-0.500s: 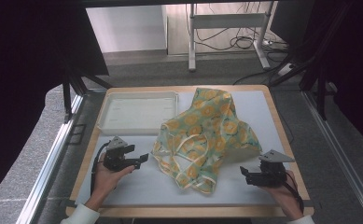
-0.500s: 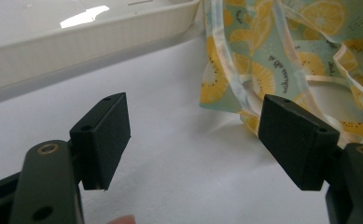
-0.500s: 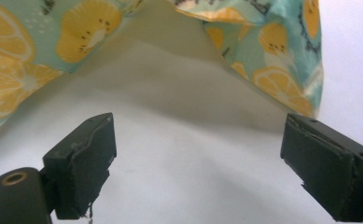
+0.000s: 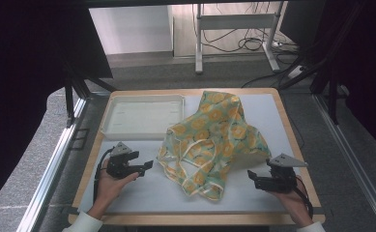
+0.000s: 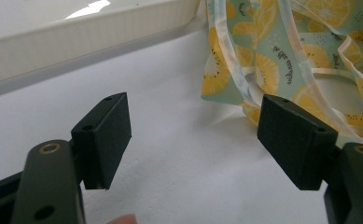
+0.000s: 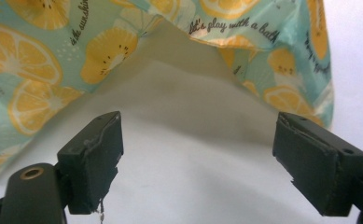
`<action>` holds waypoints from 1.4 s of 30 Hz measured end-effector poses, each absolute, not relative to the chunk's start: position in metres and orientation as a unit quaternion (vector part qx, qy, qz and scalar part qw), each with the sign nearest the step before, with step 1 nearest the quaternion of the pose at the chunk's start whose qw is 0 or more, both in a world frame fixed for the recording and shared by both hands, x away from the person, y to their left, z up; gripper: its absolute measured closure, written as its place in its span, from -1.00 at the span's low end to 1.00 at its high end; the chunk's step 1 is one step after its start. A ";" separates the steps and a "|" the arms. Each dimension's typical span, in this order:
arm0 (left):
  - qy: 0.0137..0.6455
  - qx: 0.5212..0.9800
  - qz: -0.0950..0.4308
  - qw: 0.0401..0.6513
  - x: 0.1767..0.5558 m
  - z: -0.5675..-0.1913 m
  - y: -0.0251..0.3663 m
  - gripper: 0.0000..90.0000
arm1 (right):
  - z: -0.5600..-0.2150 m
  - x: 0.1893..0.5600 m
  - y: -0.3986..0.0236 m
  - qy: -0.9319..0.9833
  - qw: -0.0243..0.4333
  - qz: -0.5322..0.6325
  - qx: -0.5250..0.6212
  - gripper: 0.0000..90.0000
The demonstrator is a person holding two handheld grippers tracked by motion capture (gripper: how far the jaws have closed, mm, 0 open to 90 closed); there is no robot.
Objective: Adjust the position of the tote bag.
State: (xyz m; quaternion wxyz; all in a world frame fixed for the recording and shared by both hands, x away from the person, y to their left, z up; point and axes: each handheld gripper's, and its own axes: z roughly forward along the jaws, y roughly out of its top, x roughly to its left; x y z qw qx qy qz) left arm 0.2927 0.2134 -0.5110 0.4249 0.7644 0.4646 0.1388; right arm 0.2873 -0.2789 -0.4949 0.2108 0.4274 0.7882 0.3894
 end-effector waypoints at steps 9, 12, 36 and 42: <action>0.462 0.769 0.150 0.417 0.293 -0.510 0.204 -0.42 | -0.496 0.288 -0.279 0.791 0.201 0.386 0.430 -0.65; 0.468 0.766 0.147 0.415 0.293 -0.510 0.203 -0.42 | -0.497 0.290 -0.280 0.794 0.203 0.382 0.427 -0.65; 0.437 0.769 0.149 0.442 0.294 -0.489 0.201 -0.38 | -0.493 0.277 -0.284 0.800 0.211 0.386 0.407 -0.59; 0.426 0.768 0.157 0.453 0.292 -0.473 0.195 -0.36 | -0.494 0.276 -0.282 0.803 0.204 0.389 0.403 -0.59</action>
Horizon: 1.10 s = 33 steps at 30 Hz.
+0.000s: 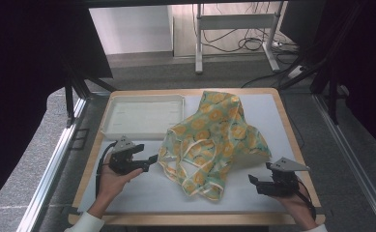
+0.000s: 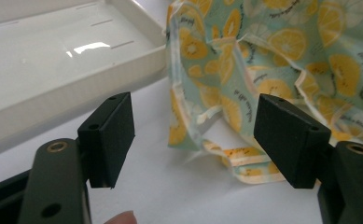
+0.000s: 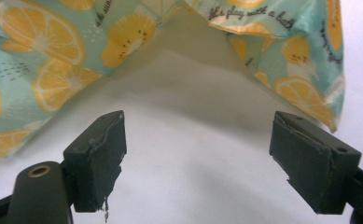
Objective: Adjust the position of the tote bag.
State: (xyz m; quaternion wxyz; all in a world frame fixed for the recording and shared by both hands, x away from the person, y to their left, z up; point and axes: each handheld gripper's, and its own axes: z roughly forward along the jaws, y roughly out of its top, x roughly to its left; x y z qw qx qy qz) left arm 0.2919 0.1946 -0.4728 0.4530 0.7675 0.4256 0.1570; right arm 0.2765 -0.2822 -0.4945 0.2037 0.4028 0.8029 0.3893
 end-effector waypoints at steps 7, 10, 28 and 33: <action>0.417 0.770 0.149 0.459 0.300 -0.458 0.185 -0.33 | -0.496 0.277 -0.281 0.803 0.202 0.388 0.404 -0.59; 0.417 0.770 0.143 0.461 0.304 -0.452 0.183 -0.32 | -0.496 0.277 -0.281 0.804 0.202 0.386 0.405 -0.59; 0.424 0.770 0.122 0.461 0.325 -0.442 0.174 -0.29 | -0.498 0.277 -0.280 0.808 0.207 0.377 0.402 -0.59; 0.420 0.775 0.129 0.454 0.331 -0.437 0.170 -0.25 | -0.498 0.278 -0.281 0.808 0.204 0.378 0.404 -0.59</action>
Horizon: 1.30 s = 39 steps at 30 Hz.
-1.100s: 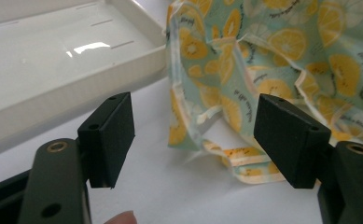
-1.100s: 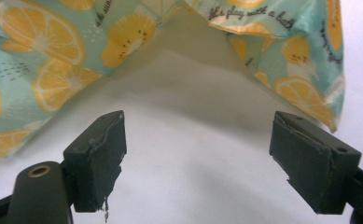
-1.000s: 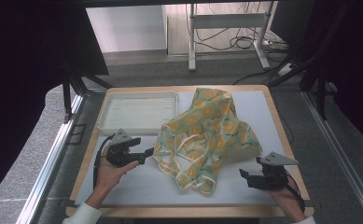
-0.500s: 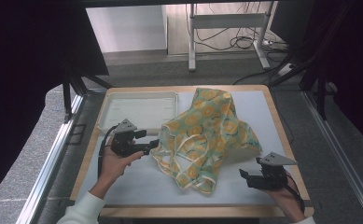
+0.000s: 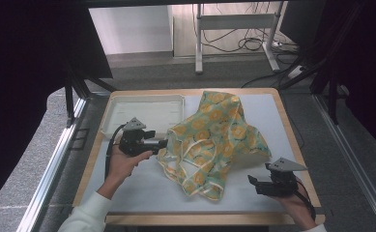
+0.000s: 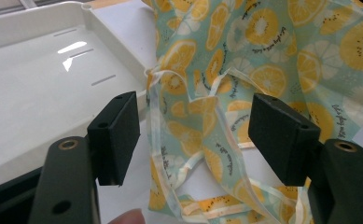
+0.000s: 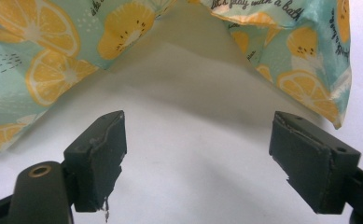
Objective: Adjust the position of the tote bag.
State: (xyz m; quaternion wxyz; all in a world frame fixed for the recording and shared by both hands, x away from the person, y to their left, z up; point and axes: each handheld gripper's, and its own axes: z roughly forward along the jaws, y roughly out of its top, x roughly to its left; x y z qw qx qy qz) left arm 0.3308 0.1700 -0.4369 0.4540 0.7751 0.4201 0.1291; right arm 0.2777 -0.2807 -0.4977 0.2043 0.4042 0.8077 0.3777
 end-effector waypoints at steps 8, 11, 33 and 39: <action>0.418 0.775 0.133 0.454 0.339 -0.431 0.164 -0.24 | -0.498 0.278 -0.281 0.808 0.206 0.376 0.404 -0.59; 0.412 0.781 0.138 0.449 0.341 -0.427 0.162 -0.24 | -0.498 0.278 -0.281 0.809 0.207 0.375 0.403 -0.59; 0.409 0.790 0.148 0.432 0.374 -0.415 0.144 -0.21 | -0.497 0.277 -0.282 0.806 0.211 0.377 0.404 -0.59; 0.411 0.792 0.145 0.428 0.382 -0.415 0.140 -0.22 | -0.497 0.278 -0.282 0.807 0.210 0.376 0.404 -0.59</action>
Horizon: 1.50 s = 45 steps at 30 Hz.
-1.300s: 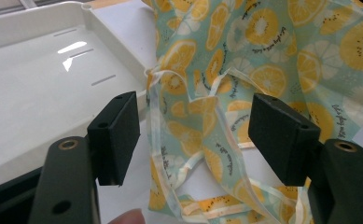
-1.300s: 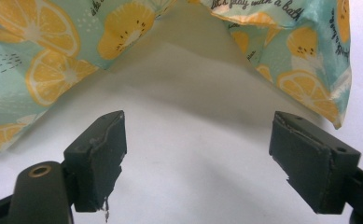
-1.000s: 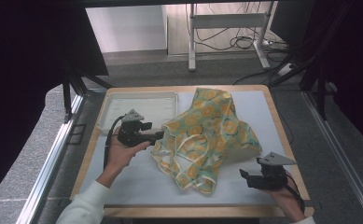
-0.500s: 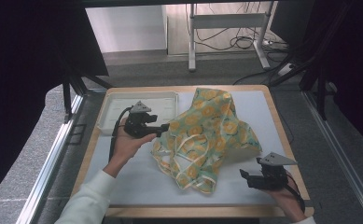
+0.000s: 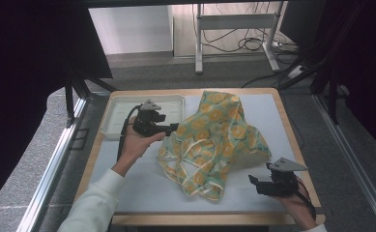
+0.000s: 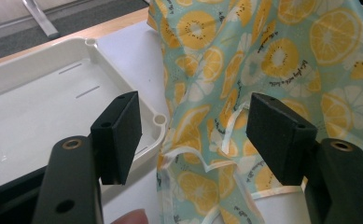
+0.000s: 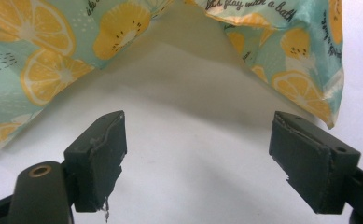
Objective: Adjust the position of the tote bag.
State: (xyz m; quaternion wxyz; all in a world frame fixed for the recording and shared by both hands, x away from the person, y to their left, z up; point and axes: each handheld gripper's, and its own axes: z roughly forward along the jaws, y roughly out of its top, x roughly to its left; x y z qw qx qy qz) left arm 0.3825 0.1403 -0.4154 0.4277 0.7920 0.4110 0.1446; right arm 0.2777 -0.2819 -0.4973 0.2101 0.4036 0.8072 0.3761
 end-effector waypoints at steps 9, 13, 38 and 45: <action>0.411 0.793 0.139 0.428 0.395 -0.413 0.132 -0.23 | -0.498 0.278 -0.282 0.809 0.209 0.373 0.403 -0.59; 0.407 0.796 0.139 0.427 0.400 -0.412 0.126 -0.24 | -0.498 0.278 -0.282 0.810 0.209 0.373 0.402 -0.59; 0.411 0.807 0.138 0.402 0.448 -0.417 0.096 -0.37 | -0.500 0.279 -0.282 0.809 0.211 0.371 0.404 -0.59; 0.414 0.809 0.127 0.398 0.459 -0.425 0.081 -0.49 | -0.501 0.280 -0.282 0.811 0.210 0.366 0.404 -0.59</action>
